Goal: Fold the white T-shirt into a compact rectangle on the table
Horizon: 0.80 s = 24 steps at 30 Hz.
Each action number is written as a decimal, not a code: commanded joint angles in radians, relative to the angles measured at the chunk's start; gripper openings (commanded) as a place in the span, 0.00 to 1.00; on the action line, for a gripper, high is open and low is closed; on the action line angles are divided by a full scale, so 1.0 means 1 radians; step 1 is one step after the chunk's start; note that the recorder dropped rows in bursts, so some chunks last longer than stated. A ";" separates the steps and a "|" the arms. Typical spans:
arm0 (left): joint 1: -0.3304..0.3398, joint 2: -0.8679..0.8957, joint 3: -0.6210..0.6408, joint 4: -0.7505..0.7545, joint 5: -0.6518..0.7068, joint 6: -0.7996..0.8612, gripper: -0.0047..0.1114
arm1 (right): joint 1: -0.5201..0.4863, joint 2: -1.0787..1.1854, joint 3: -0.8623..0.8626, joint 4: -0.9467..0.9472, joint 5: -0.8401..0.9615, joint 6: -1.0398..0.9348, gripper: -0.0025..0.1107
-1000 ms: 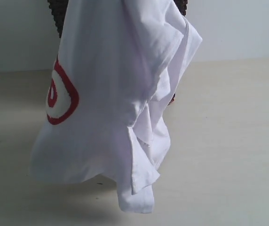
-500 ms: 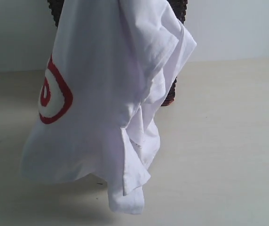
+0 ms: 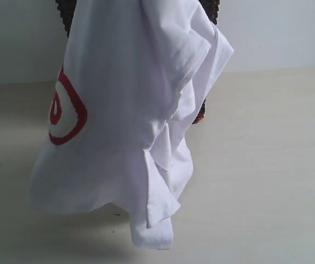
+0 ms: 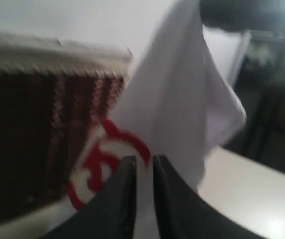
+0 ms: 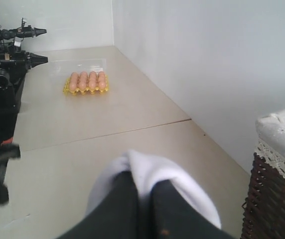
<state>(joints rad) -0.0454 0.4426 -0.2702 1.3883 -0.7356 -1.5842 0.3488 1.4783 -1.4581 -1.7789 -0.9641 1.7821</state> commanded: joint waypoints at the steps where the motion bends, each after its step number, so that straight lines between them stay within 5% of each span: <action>1: 0.001 0.157 0.088 0.108 -0.137 0.126 0.33 | 0.001 -0.003 -0.012 0.034 0.053 0.000 0.02; 12: -0.003 0.404 0.173 -0.306 -0.292 0.781 0.35 | 0.001 0.030 -0.012 0.034 0.076 0.000 0.02; 16: -0.027 0.521 0.119 -0.376 -0.312 0.869 0.42 | 0.001 0.041 -0.012 0.034 0.080 0.000 0.02; 19: -0.116 0.628 0.058 -0.374 -0.283 0.923 0.49 | 0.001 0.045 -0.012 0.034 0.099 0.000 0.02; 24: -0.425 0.833 -0.014 -0.465 -0.107 1.134 0.50 | 0.001 0.045 -0.012 0.034 0.106 0.000 0.02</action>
<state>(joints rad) -0.3311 1.1879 -0.2537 0.9987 -0.9530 -0.5858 0.3488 1.5273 -1.4581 -1.7789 -0.8767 1.7821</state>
